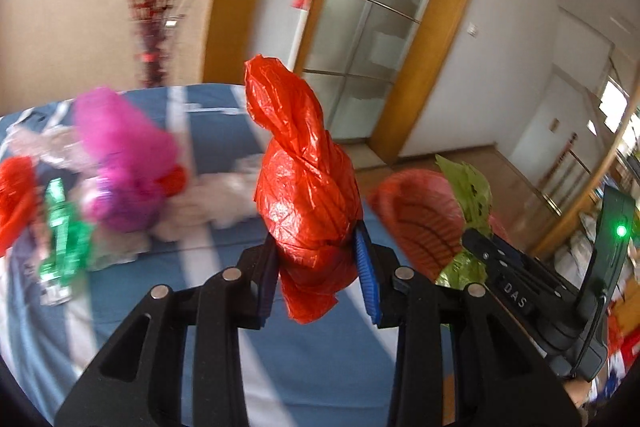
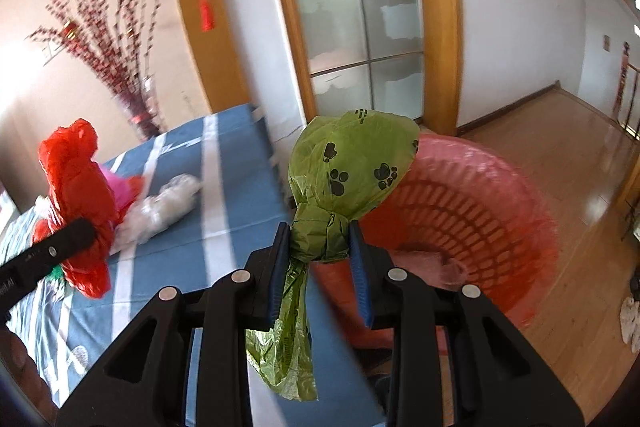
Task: Collect trash
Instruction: 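Carry both bags over the red basket and open both tools to release them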
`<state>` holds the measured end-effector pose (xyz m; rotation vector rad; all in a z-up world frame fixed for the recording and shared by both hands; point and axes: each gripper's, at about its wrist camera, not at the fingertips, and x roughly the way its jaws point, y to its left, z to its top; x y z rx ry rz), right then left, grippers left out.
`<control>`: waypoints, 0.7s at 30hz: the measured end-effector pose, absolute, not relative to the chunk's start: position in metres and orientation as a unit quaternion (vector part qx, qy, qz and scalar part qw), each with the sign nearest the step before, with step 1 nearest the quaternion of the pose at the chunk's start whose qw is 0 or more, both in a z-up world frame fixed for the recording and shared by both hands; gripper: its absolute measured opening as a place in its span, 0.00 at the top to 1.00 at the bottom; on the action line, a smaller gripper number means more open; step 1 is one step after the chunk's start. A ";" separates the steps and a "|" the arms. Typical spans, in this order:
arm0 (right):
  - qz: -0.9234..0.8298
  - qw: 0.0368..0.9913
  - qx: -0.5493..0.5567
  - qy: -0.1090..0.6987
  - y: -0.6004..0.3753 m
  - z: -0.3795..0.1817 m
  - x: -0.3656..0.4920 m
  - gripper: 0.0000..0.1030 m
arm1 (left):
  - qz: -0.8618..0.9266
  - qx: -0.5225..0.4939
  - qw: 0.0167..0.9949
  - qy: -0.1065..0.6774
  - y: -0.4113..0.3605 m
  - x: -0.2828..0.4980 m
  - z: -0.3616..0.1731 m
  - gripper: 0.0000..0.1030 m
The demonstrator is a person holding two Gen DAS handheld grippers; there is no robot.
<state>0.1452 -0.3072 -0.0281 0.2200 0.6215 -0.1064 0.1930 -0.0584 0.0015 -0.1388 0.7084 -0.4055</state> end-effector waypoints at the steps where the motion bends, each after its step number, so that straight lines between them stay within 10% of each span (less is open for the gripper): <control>1: -0.060 0.945 0.111 0.302 -0.315 -0.028 0.144 0.71 | -0.209 -0.063 0.912 0.347 -0.069 0.195 0.000 0.66; 21: -0.114 0.938 0.136 0.297 -0.395 -0.039 0.147 0.71 | -0.313 -0.019 0.866 0.390 -0.191 0.231 -0.035 0.66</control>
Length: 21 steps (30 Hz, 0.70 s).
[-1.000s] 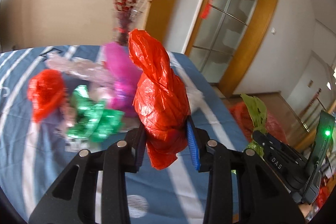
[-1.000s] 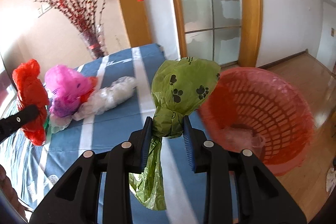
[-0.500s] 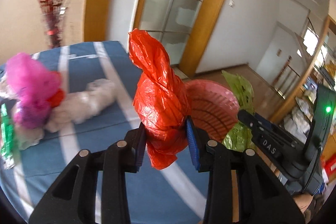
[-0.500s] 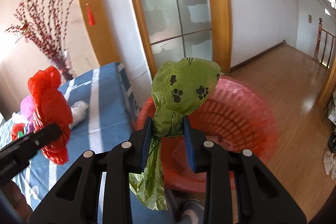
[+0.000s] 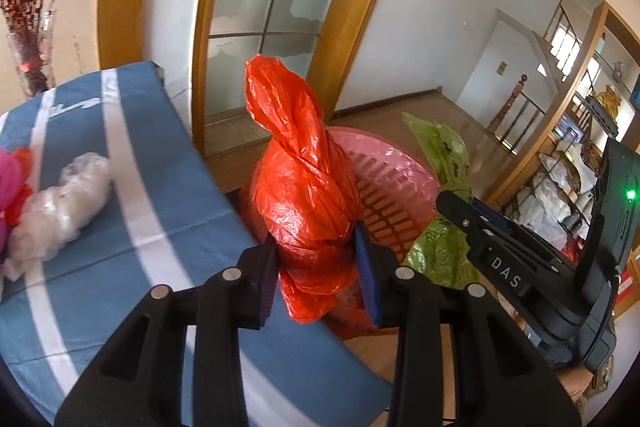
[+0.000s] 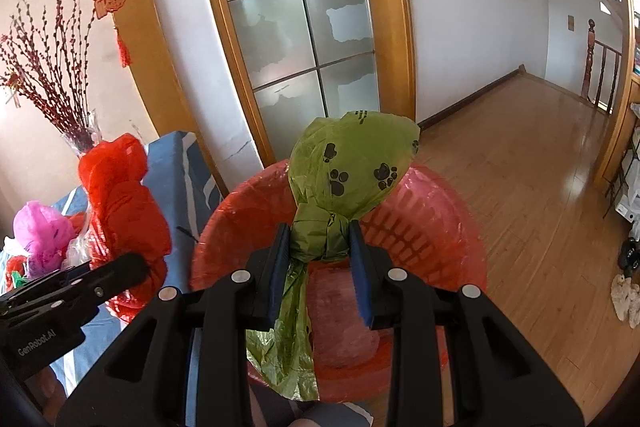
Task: Collect trash
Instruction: 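Carry both bags over the red basket and open both tools to release them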
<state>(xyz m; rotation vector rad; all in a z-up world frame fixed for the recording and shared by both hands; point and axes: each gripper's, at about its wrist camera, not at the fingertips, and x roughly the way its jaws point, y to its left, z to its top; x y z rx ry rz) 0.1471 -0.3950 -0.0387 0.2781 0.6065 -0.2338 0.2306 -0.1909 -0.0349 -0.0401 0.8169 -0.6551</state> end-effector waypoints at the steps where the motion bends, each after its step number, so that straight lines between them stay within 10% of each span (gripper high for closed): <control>1: -0.115 0.938 0.137 0.298 -0.398 -0.040 0.148 0.71 | -0.317 -0.018 0.863 0.393 -0.196 0.233 -0.038 0.66; 21: -0.140 0.924 0.187 0.304 -0.442 -0.057 0.156 0.61 | -0.324 -0.013 0.840 0.434 -0.237 0.260 -0.067 0.57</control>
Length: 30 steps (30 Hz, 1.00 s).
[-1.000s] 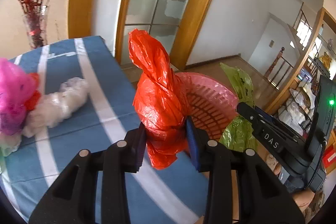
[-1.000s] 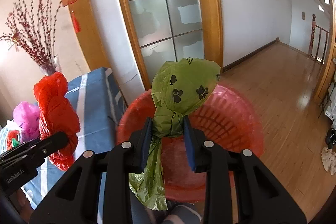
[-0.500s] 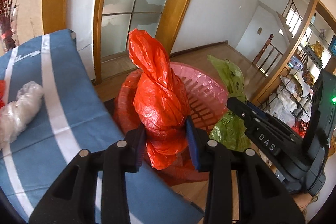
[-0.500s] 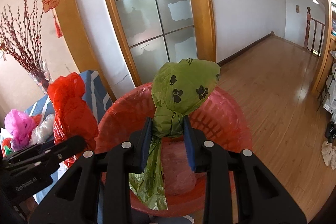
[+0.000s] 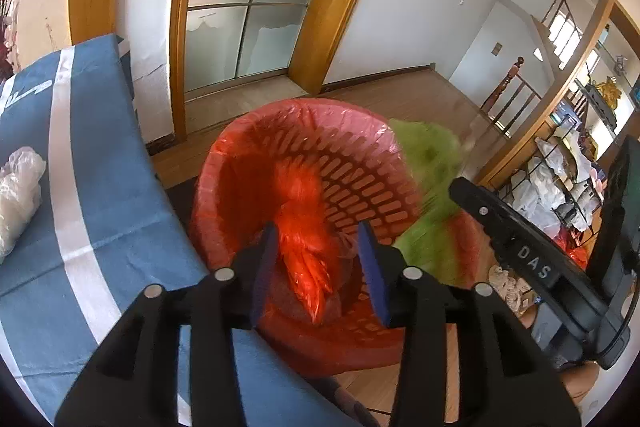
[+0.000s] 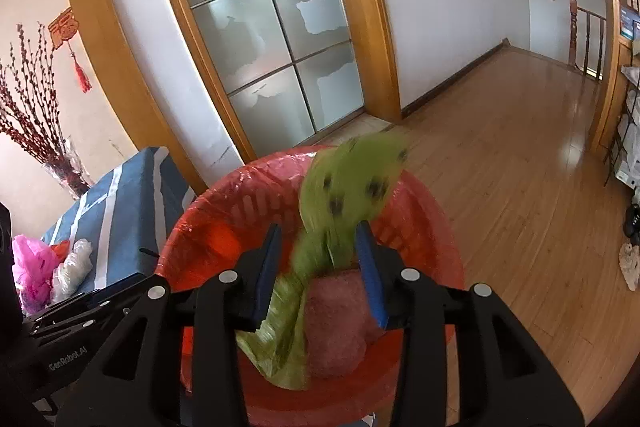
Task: Collect trash
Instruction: 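Carry both bags over the red basket and open both tools to release them, then return both tools to the table and grasp another red bag with the left tool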
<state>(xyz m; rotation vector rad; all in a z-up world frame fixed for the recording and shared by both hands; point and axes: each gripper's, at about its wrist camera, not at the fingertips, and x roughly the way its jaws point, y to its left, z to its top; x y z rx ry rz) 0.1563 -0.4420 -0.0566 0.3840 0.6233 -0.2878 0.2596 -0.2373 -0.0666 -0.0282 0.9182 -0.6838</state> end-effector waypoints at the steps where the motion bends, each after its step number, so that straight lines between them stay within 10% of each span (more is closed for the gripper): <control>1: -0.142 0.923 0.188 0.304 -0.444 -0.058 0.155 0.58 | -0.321 -0.013 0.841 0.435 -0.235 0.260 -0.068 0.55; 30: -0.046 0.950 0.087 0.295 -0.325 -0.026 0.149 0.44 | -0.070 -0.045 0.941 0.329 -0.006 0.202 -0.001 0.36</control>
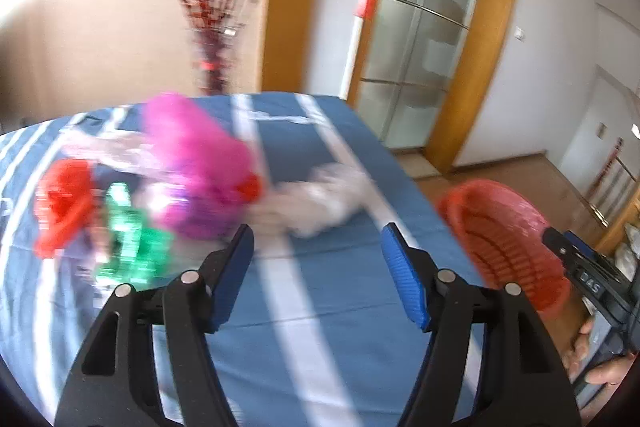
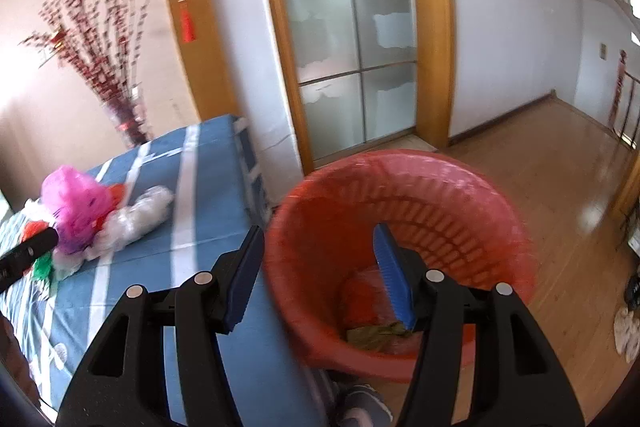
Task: Collect trash
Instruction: 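Return both tools to the table and grasp another red bag with the left tool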
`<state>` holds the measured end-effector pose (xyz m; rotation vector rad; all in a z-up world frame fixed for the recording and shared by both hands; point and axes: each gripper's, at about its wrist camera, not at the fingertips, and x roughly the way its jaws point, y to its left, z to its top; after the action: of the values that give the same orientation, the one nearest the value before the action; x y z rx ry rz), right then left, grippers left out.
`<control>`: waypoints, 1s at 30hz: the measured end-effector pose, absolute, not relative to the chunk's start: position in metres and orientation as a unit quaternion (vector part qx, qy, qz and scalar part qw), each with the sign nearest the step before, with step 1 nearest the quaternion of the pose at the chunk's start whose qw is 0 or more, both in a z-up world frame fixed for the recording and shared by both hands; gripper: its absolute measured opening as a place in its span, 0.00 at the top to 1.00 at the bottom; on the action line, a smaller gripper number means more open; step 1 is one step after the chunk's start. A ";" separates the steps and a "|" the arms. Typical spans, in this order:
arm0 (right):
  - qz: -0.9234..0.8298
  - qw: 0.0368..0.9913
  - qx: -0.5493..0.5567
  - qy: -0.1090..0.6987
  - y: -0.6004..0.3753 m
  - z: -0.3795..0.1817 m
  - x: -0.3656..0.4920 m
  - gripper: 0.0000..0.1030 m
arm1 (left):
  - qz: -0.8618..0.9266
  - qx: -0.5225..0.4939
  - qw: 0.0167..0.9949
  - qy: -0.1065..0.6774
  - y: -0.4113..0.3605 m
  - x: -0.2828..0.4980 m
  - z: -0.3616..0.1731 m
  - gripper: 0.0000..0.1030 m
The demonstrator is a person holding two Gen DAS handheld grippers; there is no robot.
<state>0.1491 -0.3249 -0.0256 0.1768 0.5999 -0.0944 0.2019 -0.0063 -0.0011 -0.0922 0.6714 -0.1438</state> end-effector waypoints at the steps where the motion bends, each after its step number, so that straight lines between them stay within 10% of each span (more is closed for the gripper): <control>1: -0.043 0.951 0.084 0.295 -0.320 -0.025 0.149 0.44 | -0.060 -0.046 0.942 0.327 0.004 0.201 -0.001 0.36; 30: 0.056 0.943 0.013 0.328 -0.174 -0.033 0.186 0.44 | 0.125 -0.147 0.895 0.401 0.240 0.276 -0.055 0.36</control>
<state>0.1862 -0.1736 -0.0329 0.0264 0.6682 0.1148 0.2764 0.2403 -0.0549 -0.3056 0.8313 0.2595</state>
